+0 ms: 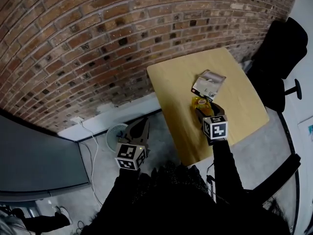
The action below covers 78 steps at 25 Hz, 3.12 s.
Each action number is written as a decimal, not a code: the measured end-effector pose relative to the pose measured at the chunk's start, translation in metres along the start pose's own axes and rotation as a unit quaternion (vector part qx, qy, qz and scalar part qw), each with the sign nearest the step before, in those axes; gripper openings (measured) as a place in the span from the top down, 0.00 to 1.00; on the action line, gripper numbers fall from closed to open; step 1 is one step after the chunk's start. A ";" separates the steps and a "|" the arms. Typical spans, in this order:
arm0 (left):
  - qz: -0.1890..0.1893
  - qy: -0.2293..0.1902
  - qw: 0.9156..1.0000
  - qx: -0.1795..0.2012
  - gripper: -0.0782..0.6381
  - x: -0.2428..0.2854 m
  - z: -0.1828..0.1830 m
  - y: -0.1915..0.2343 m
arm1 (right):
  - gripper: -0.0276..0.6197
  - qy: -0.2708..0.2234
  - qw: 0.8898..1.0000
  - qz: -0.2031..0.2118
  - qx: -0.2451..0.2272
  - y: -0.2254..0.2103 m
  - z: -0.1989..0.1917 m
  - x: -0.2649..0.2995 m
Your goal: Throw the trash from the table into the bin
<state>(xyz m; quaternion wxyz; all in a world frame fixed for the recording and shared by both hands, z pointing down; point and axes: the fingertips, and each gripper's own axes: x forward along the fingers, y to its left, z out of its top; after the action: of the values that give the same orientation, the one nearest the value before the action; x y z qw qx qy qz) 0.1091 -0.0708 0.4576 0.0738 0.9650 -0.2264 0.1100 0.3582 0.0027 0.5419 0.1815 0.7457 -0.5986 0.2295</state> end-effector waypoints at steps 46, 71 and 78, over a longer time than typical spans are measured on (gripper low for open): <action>0.151 -0.021 0.987 -0.051 0.88 -0.162 -0.018 0.161 | 0.93 -0.007 0.977 0.183 -0.108 0.283 0.059 0.058; 0.165 -0.001 0.983 -0.084 0.88 -0.279 -0.100 0.297 | 0.93 0.040 0.957 0.238 -0.161 0.520 0.024 0.084; 0.165 0.008 0.982 -0.086 0.88 -0.263 -0.114 0.305 | 0.93 0.070 0.951 0.254 -0.162 0.530 -0.003 0.104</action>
<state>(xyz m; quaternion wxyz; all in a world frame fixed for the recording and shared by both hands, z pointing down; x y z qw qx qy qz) -0.2796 -0.2085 0.5313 0.1394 0.9035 -0.3905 0.1086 -0.1405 -0.1952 0.6005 0.2770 0.5114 -0.7834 0.2193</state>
